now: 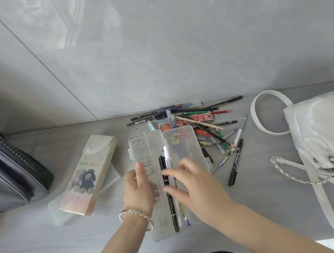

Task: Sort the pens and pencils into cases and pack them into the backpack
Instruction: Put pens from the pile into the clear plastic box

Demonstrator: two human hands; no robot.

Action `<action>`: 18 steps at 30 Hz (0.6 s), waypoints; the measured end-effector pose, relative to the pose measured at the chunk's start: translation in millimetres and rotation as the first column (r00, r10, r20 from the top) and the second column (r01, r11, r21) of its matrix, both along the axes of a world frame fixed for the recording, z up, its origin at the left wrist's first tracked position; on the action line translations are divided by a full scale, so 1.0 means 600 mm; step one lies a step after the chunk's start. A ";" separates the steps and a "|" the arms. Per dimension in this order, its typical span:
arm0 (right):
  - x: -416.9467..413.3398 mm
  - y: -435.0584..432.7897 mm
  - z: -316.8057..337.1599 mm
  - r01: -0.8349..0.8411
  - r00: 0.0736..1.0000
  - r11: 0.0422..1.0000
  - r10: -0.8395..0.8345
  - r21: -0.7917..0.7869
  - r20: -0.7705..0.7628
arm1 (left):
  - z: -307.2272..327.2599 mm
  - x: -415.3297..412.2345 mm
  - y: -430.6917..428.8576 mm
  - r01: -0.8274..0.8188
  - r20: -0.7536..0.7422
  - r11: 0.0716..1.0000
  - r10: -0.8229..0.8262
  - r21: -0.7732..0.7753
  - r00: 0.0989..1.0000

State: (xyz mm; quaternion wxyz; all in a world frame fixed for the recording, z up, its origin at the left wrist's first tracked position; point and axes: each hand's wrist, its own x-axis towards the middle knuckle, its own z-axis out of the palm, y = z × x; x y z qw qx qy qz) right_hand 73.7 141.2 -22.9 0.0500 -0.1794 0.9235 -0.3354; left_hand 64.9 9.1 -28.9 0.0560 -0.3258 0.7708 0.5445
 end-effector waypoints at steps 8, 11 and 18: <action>0.002 -0.005 -0.044 0.048 0.988 0.991 -0.028 0.125 -0.154 | 0.007 0.009 0.005 0.003 -0.039 1.000 -0.003 0.001 0.999; 0.014 -0.002 -0.049 -0.068 0.982 0.987 0.092 0.143 -0.165 | 0.012 0.011 0.000 -0.043 -0.027 0.999 0.043 0.003 0.999; -0.022 -0.017 -0.029 0.031 0.971 0.999 -0.037 -0.029 -0.236 | 0.017 0.017 0.002 0.065 -0.023 0.998 -0.065 -0.016 0.998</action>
